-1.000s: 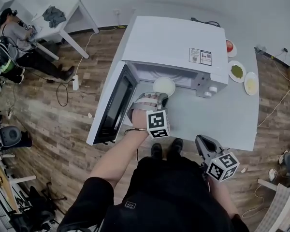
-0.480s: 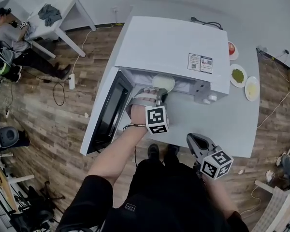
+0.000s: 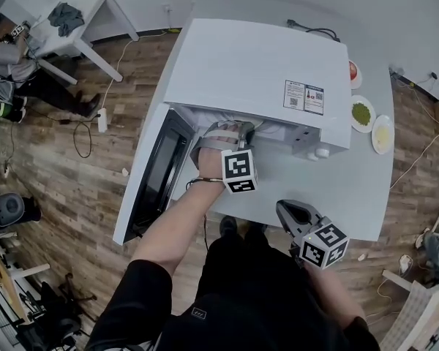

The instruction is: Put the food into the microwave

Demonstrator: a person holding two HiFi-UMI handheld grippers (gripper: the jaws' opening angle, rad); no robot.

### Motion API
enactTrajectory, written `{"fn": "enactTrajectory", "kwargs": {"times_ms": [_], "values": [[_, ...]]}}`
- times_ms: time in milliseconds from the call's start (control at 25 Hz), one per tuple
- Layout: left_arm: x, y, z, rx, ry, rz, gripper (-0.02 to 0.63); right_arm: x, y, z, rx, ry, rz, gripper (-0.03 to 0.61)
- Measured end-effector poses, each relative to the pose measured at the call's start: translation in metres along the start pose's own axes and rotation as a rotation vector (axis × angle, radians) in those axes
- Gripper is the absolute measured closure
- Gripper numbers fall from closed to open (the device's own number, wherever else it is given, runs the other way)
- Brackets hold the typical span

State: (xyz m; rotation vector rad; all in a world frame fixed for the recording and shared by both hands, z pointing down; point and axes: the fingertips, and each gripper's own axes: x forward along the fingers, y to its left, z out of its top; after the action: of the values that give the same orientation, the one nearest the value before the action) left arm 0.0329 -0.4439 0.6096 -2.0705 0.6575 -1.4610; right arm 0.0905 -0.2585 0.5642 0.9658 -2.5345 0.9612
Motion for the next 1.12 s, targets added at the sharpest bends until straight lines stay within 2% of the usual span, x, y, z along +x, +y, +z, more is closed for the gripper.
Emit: {"fn": "enactTrajectory", "kwargs": {"times_ms": [240, 640, 960, 1000, 1080, 1120], "values": [[0.017, 0.005, -0.001, 0.041, 0.015, 0.012, 0.575, 0.008, 0.000, 0.005, -0.010, 0.010, 0.009, 0.565], [0.040, 0.029, -0.004, 0.028, 0.029, 0.001, 0.575, -0.006, -0.002, 0.005, 0.024, -0.005, -0.018, 0.564], [0.046, 0.040, -0.001, 0.054, 0.032, 0.057, 0.573, -0.028, -0.014, -0.003, 0.065, -0.030, -0.060, 0.565], [0.042, 0.041, 0.001, 0.052, 0.025, 0.081, 0.556, -0.032, -0.015, -0.004, 0.070, -0.034, -0.062, 0.565], [0.034, 0.042, 0.003, 0.041, 0.016, 0.124, 0.448, -0.036, -0.018, -0.006, 0.081, -0.042, -0.059, 0.565], [0.030, 0.041, 0.004, 0.038, 0.012, 0.136, 0.423, -0.037, -0.020, -0.006, 0.086, -0.046, -0.054, 0.565]]}}
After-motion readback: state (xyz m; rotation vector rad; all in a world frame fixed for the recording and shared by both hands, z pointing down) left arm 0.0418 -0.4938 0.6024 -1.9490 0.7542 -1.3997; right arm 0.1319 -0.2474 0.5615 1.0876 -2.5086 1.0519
